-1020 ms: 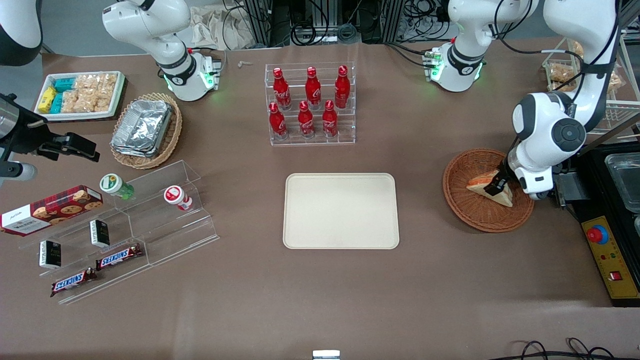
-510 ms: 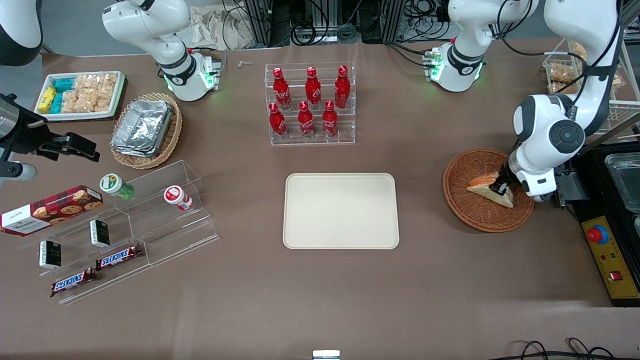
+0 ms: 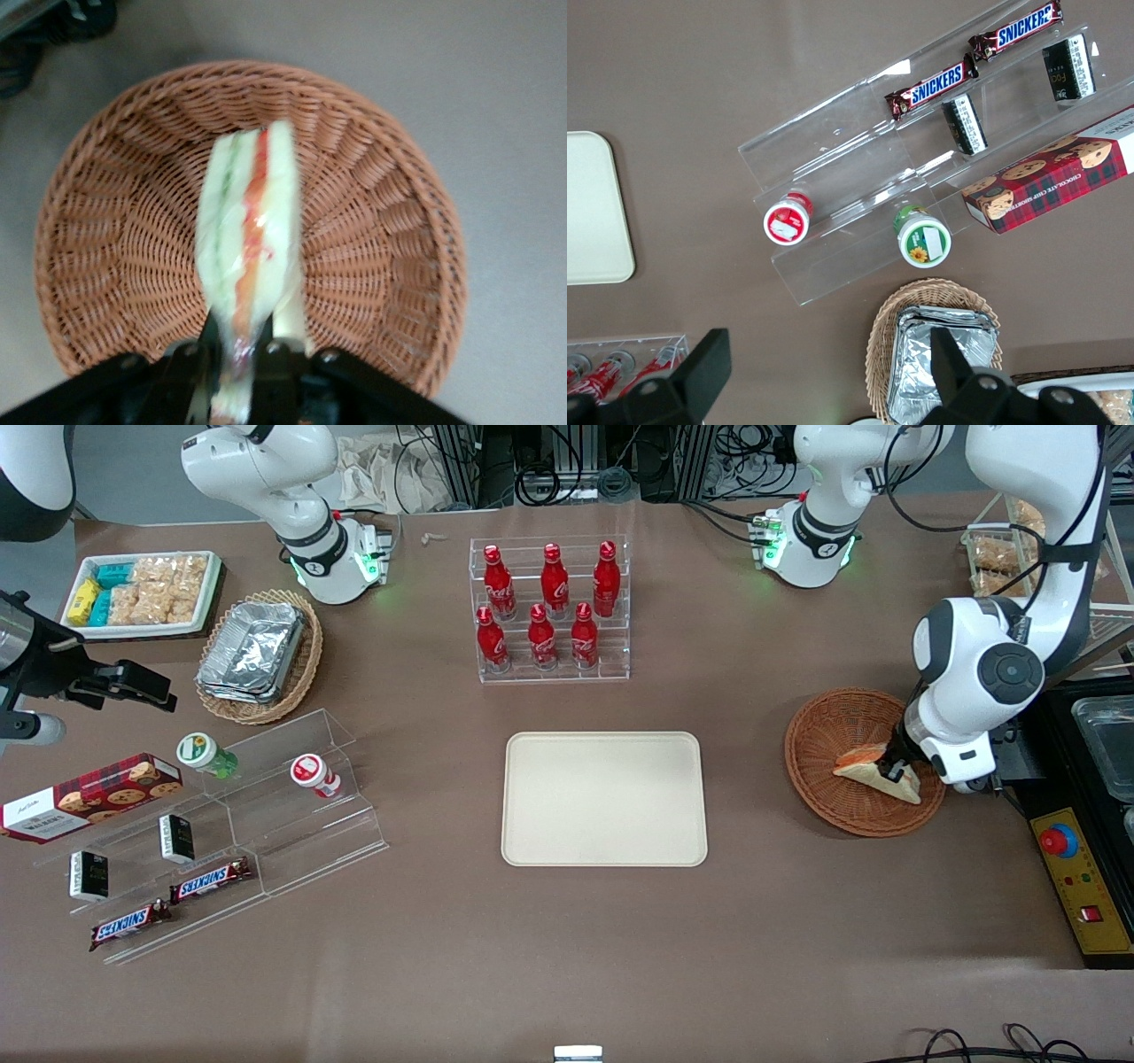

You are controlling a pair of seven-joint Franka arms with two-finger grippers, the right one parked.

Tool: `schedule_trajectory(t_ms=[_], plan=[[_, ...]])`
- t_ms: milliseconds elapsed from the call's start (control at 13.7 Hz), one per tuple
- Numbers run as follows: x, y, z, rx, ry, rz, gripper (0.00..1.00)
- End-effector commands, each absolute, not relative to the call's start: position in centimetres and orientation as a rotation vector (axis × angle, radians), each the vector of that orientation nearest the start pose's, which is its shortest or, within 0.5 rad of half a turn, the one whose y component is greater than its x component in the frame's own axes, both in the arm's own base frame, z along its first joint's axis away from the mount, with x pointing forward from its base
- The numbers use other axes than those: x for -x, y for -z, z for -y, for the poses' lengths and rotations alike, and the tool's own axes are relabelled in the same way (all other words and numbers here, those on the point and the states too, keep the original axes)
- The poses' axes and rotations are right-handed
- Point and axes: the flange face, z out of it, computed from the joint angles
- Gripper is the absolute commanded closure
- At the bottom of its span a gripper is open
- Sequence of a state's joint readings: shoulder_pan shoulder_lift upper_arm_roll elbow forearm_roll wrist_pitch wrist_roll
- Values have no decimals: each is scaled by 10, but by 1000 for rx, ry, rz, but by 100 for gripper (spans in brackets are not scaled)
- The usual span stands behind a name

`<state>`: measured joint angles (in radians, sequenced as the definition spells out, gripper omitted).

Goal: Place sandwich from basket to tray
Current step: 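Lift the sandwich up out of the basket with the left gripper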

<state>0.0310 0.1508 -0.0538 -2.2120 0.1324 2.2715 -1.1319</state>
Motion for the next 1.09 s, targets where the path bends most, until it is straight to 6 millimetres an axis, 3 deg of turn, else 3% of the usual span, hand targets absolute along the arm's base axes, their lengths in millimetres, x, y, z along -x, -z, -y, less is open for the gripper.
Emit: schedule_trajectory(t_ms=[0,219,437,728,874,1020], plan=[[-565,-356,43,2608,-55,1425,90],[-592,-409,76,2648,-53,1363,90],[-607,-464,103,2759,-83,1143,90],[-615,-531,112,2914,-37,860,95],[-613,-547,118,2989,-33,609,90],[-613,-552,121,3039,-44,594,85]])
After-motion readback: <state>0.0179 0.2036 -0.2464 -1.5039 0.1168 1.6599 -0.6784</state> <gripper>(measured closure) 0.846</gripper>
